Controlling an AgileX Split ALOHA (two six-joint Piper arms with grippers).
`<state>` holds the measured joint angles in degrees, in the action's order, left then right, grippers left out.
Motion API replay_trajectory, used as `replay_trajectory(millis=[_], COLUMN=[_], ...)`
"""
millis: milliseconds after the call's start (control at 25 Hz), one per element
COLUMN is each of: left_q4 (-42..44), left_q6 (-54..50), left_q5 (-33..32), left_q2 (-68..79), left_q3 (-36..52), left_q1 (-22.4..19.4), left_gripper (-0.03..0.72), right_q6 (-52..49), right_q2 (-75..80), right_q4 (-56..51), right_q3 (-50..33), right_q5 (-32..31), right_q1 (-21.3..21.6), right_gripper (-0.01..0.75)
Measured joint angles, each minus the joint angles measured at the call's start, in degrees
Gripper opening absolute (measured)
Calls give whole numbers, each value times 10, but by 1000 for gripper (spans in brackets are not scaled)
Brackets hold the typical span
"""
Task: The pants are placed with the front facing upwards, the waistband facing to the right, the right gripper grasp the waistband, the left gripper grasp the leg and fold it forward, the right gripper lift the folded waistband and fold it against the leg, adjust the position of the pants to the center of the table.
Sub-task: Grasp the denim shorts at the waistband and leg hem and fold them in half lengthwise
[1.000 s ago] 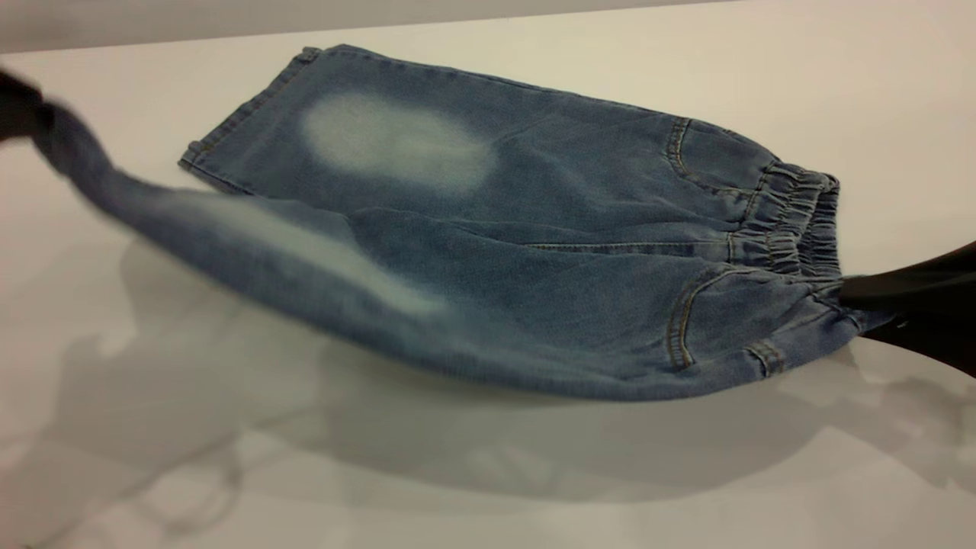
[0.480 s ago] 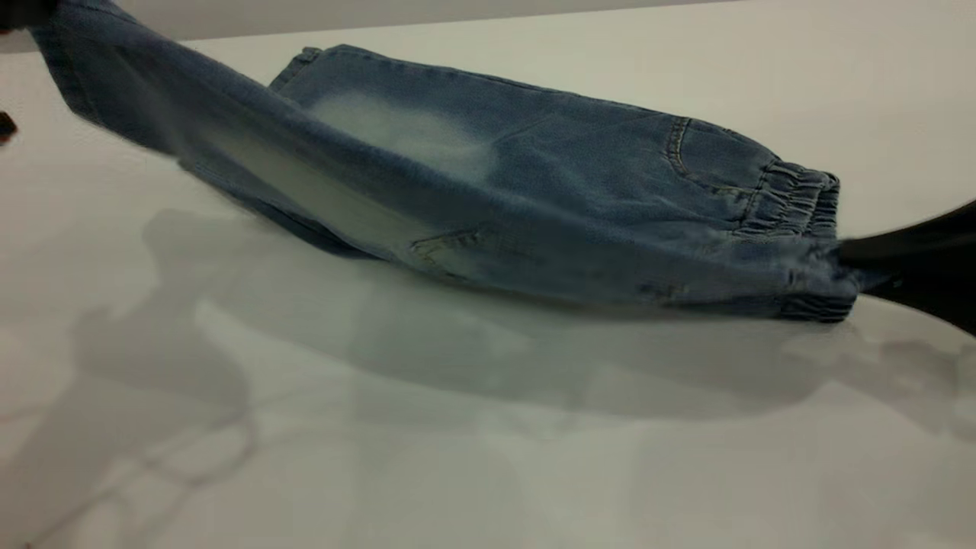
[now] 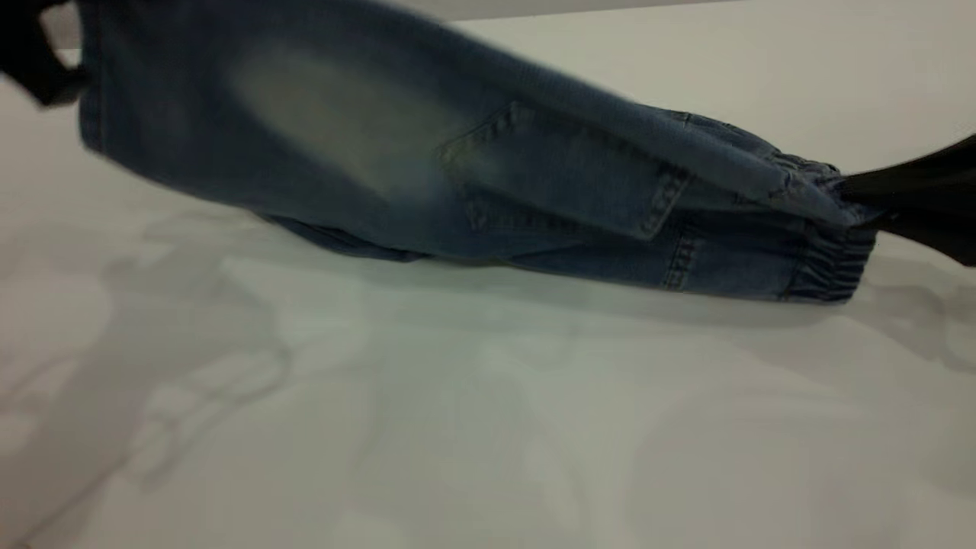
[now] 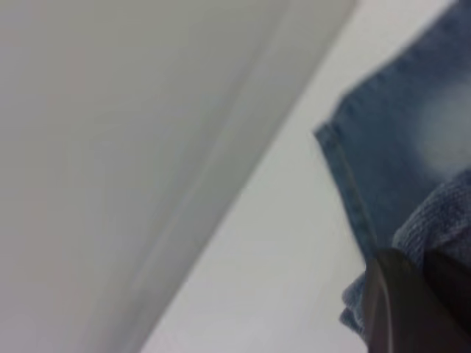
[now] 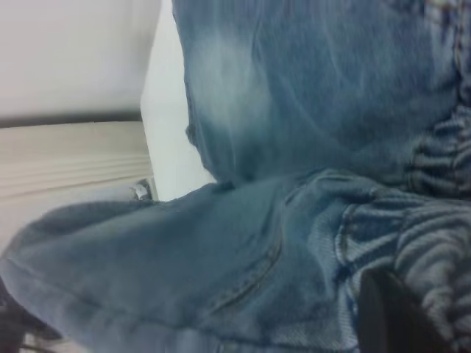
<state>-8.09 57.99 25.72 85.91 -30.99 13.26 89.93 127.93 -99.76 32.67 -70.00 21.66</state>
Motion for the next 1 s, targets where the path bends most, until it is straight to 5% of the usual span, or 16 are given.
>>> replay_trajectory(millis=[440,1000], left_q4=[3,-58], left_q6=[0,2], left_q5=[17,7], left_q2=[156,318], left_q3=[-134,-247], left_q1=[0,-11], left_gripper=[61,61], right_q6=[-32,-104], right_q2=[0,0], right_q4=[-1,-2], right_q3=[80,159], right_q5=[1,98], right_q1=[0,-33], right_gripper=[40,40])
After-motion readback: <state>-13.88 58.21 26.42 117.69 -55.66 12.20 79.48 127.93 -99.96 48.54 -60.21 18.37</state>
